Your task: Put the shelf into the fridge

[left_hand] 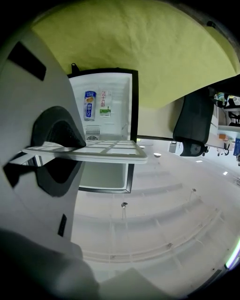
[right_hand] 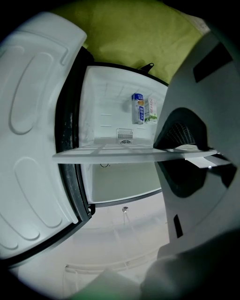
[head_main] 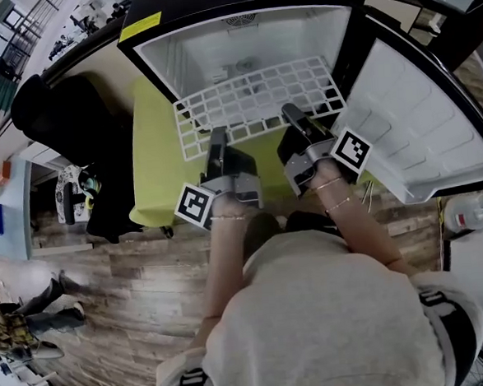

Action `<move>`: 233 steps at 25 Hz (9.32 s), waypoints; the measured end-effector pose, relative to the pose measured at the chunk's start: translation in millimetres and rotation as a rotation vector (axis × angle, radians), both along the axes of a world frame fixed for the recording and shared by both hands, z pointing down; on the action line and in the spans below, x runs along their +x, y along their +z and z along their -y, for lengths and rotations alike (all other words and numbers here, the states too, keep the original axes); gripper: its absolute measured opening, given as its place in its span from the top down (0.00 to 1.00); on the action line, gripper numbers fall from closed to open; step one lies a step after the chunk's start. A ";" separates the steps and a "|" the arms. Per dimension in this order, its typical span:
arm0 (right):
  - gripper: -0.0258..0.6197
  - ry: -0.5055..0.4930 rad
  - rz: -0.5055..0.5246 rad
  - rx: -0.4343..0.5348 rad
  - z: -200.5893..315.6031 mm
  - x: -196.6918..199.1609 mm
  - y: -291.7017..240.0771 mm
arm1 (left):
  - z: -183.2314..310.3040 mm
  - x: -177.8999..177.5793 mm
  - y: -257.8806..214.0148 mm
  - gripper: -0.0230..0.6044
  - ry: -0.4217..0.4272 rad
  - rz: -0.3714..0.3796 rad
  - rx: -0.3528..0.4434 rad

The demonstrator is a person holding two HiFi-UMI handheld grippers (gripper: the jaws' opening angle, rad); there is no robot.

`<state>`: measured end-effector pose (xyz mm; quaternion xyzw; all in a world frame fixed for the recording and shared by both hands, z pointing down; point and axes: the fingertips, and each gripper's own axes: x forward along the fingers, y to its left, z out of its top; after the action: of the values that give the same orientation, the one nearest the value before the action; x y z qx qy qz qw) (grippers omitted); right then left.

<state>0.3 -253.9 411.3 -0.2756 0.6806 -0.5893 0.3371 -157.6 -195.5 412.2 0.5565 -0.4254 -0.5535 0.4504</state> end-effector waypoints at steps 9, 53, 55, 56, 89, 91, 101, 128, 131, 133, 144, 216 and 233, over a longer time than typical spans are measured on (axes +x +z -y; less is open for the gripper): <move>0.92 0.072 0.013 -0.027 4.2 2.6 2.3 | 13.3 0.5 -1.3 0.91 0.073 0.000 -0.014; 0.92 0.168 -0.023 -0.039 -6.2 6.4 4.2 | 17.5 0.0 3.0 0.91 0.175 -0.036 -0.025; 0.92 0.166 -0.024 -0.042 -7.2 5.4 4.8 | 18.3 -1.2 3.9 0.91 0.173 -0.037 -0.027; 0.92 0.164 -0.025 -0.042 -7.9 5.0 5.1 | 18.5 -1.8 3.7 0.91 0.172 -0.036 -0.026; 0.92 0.170 -0.004 -0.054 -7.8 3.8 8.1 | 20.8 -3.8 5.2 0.91 0.173 -0.044 -0.031; 0.92 0.168 -0.002 -0.060 -8.0 3.6 10.1 | 21.0 -4.2 5.5 0.91 0.173 -0.039 -0.031; 0.92 0.171 -0.006 -0.053 -2.1 5.5 9.7 | 24.1 -2.4 5.9 0.91 0.173 -0.041 -0.031; 0.92 0.148 -0.006 -0.071 41.3 -2.6 12.4 | 67.2 -9.8 8.9 0.91 0.156 -0.025 -0.043; 0.92 0.146 -0.003 -0.078 48.0 -3.6 13.8 | 73.7 -10.9 9.3 0.91 0.154 -0.023 -0.042; 0.92 0.145 -0.004 -0.078 51.3 -4.4 14.5 | 77.1 -12.0 10.4 0.91 0.150 -0.020 -0.043; 0.92 0.148 -0.005 -0.079 64.6 -6.6 14.0 | 90.2 -14.0 9.1 0.91 0.146 -0.028 -0.035; 0.92 0.186 -0.040 -0.077 89.9 -4.4 18.3 | 115.0 -20.9 17.6 0.92 0.115 0.055 -0.068; 0.92 0.193 -0.035 -0.064 112.6 -8.3 18.2 | 137.1 -26.1 16.3 0.92 0.076 0.097 -0.071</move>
<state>-8.0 -366.5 429.5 -0.3607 0.6375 -0.5705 0.3716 -183.7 -332.7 428.4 0.5821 -0.4448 -0.4931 0.4692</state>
